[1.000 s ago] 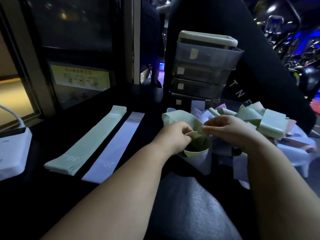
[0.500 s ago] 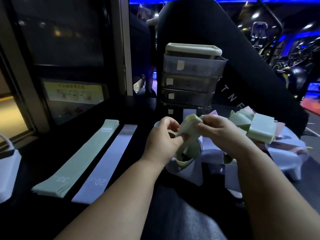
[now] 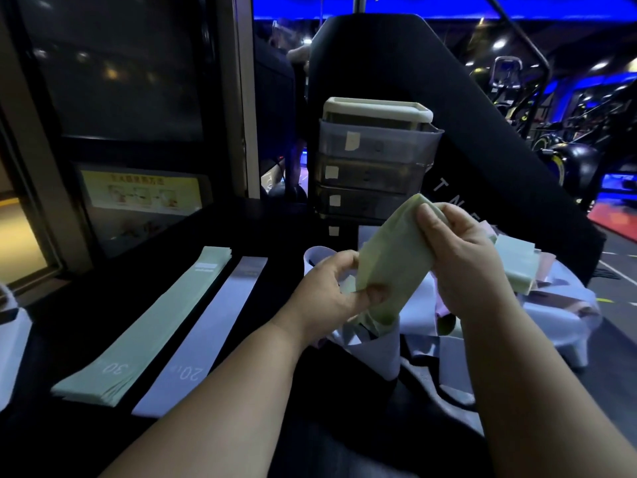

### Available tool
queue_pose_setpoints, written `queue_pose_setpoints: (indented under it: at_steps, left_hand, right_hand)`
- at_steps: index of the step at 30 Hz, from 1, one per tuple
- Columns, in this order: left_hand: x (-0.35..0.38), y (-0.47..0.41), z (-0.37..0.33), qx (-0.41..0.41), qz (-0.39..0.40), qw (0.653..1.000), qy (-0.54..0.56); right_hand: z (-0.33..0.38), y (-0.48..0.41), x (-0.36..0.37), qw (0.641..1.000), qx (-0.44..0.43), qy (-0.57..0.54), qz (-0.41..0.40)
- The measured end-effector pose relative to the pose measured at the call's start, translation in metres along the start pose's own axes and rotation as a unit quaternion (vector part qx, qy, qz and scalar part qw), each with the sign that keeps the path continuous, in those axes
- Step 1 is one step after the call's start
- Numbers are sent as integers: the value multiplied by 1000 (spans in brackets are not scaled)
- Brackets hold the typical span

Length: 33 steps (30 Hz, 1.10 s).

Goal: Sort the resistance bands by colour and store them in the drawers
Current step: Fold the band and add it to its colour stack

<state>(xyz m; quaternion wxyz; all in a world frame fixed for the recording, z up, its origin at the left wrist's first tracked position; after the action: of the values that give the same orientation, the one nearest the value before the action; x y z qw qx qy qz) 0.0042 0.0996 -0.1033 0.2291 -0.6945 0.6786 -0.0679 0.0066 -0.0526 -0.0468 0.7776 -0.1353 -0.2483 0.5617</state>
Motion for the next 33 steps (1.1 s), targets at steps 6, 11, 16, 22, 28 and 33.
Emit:
queue_pose_setpoints:
  at_steps: [6,11,16,22,28,33]
  left_hand:
    - [3,1,0,3,-9,1000,17]
    - [-11,-8,3,-16,-75,992,99]
    - [-13,-9,0,-11,-80,987,136]
    - [-17,-10,0,-7,-93,987,129]
    - [-15,-11,5,-4,-101,992,71]
    - [-21,-13,6,-5,-116,992,49]
  right_hand:
    - [-12,-11,-25,995,27,22,-92]
    - [-39,-9,-13,990,105,80,-42]
    - [-50,8,12,984,147,92,39]
    - [-60,27,38,971,187,85,123]
    - [-49,15,28,988,131,59,55]
    - [-47,12,18,985,154,43,58]
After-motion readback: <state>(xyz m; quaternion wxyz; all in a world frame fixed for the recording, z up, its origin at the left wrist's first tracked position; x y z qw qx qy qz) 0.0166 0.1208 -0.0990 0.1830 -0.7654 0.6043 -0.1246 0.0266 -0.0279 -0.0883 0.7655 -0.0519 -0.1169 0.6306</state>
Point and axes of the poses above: each hand's wrist, its own y-axis away from the middle knuckle, its own x-axis out of the palm, z = x × y, the point moved 10 cm from there along -y, towards the middle knuckle, and after that the axes turned 15 degrees about -z, right-handed, at the moved point
